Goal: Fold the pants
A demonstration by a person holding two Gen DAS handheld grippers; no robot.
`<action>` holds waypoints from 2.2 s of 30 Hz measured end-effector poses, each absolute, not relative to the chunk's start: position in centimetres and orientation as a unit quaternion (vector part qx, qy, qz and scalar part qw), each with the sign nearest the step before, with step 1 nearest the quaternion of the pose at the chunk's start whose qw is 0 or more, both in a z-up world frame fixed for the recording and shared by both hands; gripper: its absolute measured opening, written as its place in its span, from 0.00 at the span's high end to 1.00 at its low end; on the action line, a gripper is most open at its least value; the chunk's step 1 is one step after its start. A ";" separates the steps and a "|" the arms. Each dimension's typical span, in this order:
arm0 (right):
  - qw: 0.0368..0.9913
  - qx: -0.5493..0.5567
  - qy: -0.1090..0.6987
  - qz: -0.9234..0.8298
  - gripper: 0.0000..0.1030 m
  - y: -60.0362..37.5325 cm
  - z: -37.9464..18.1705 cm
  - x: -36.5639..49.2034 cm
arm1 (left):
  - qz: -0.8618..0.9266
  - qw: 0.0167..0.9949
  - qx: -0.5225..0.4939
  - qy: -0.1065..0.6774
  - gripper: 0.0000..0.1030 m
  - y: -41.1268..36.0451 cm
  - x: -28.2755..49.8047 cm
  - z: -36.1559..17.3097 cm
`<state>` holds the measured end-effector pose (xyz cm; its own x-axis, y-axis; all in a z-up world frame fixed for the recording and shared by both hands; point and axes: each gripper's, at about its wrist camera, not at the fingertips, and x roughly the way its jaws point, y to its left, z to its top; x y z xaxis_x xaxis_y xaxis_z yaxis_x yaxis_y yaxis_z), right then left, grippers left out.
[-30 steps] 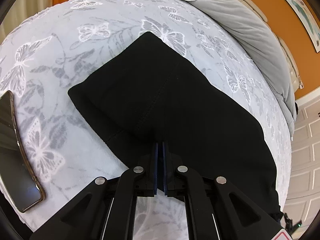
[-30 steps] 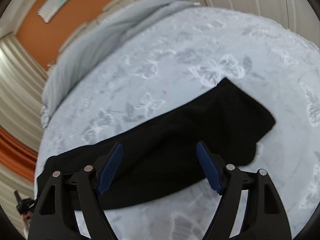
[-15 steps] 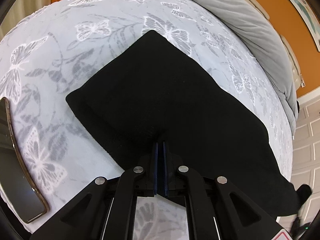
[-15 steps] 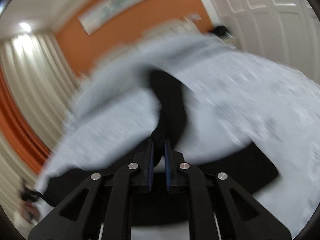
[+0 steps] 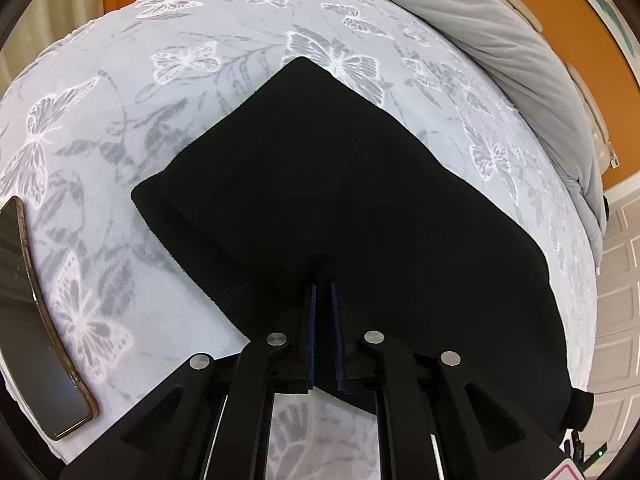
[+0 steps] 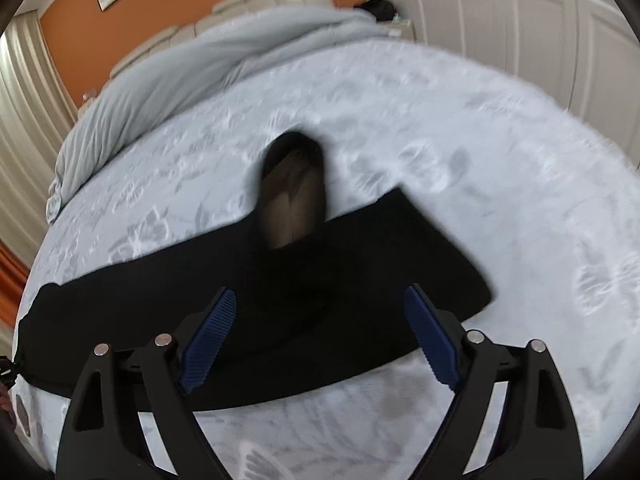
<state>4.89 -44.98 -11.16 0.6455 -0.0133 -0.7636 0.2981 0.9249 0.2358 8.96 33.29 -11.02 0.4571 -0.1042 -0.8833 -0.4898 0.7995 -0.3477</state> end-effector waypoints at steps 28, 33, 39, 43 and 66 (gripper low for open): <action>0.869 0.294 0.381 -0.117 0.98 -51.0 -11.4 2.6 | 0.104 0.803 -0.306 0.500 0.97 35.5 8.0 -10.1; 0.869 0.275 0.382 -0.155 0.98 -52.1 -11.7 1.9 | 0.193 0.834 -0.215 0.471 1.00 35.8 7.2 -7.9; 0.913 0.122 0.352 -0.165 0.91 -46.1 -5.6 0.7 | 0.135 0.844 -0.227 0.467 0.75 34.2 6.8 -6.7; 0.942 0.065 0.326 -0.033 0.41 -36.6 -2.5 0.0 | 0.084 0.864 -0.201 0.454 0.22 29.1 6.3 -5.0; 0.866 -0.150 0.400 0.259 0.64 -4.2 -12.7 4.3 | 0.021 0.790 -0.295 0.537 0.95 26.6 10.2 -11.3</action>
<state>4.28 -4.16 -12.74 0.5462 0.3277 -0.7709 -0.5685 0.8209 -0.0538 10.21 26.55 -11.28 0.4217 -0.2838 -0.8612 -0.3502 0.8251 -0.4434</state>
